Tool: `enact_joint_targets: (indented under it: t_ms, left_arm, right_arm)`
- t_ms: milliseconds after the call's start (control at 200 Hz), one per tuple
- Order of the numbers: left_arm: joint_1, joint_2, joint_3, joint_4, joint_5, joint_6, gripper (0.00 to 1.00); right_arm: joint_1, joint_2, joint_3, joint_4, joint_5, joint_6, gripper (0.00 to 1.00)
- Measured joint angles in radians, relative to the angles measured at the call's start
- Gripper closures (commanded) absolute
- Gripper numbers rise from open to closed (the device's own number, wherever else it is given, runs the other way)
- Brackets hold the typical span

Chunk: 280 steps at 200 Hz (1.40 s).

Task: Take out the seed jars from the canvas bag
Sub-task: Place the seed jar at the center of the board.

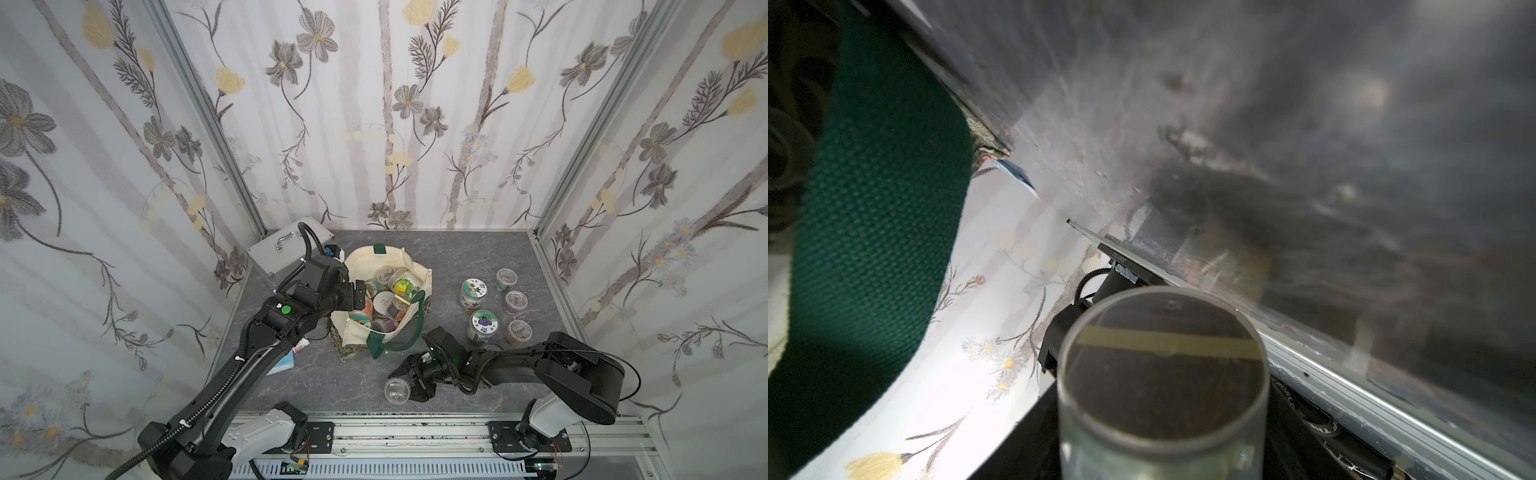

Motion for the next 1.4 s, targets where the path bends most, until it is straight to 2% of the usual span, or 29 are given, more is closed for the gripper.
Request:
enact_joint_targets:
  t_ms: [180,365,490,739,859,1004,1224,1399]
  left_arm:
    - [-0.019,-0.081,-0.017,-0.026,0.011,-0.048,0.03]
    - [-0.120,-0.213,-0.060,-0.090,0.019,-0.150,0.05]
    - [-0.245,-0.266,-0.122,-0.112,0.018,-0.251,0.11]
    - [-0.532,-0.251,-0.241,-0.166,-0.043,-0.460,0.33]
    - [-0.610,-0.245,-0.307,-0.158,-0.069,-0.539,0.40]
    - [-0.677,-0.161,-0.410,-0.099,-0.064,-0.615,0.39]
    - [-0.742,-0.010,-0.461,0.034,-0.060,-0.665,0.22]
    - [-0.746,0.055,-0.483,0.121,-0.064,-0.670,0.24]
  right_arm:
    - [-0.010,0.020,0.014,0.009,-0.004,-0.001,0.35]
    - [-0.014,0.044,0.029,0.027,-0.020,-0.008,0.35]
    - [-0.021,0.057,0.031,0.050,-0.036,-0.010,0.35]
    - [-0.035,0.062,0.019,0.078,-0.060,-0.016,0.36]
    - [-0.042,0.062,0.008,0.098,-0.064,-0.019,0.36]
    - [-0.045,0.061,0.006,0.103,-0.063,-0.019,0.36]
    - [-0.046,0.061,-0.004,0.122,-0.063,-0.022,0.36]
    - [-0.046,0.058,-0.007,0.126,-0.063,-0.020,0.35]
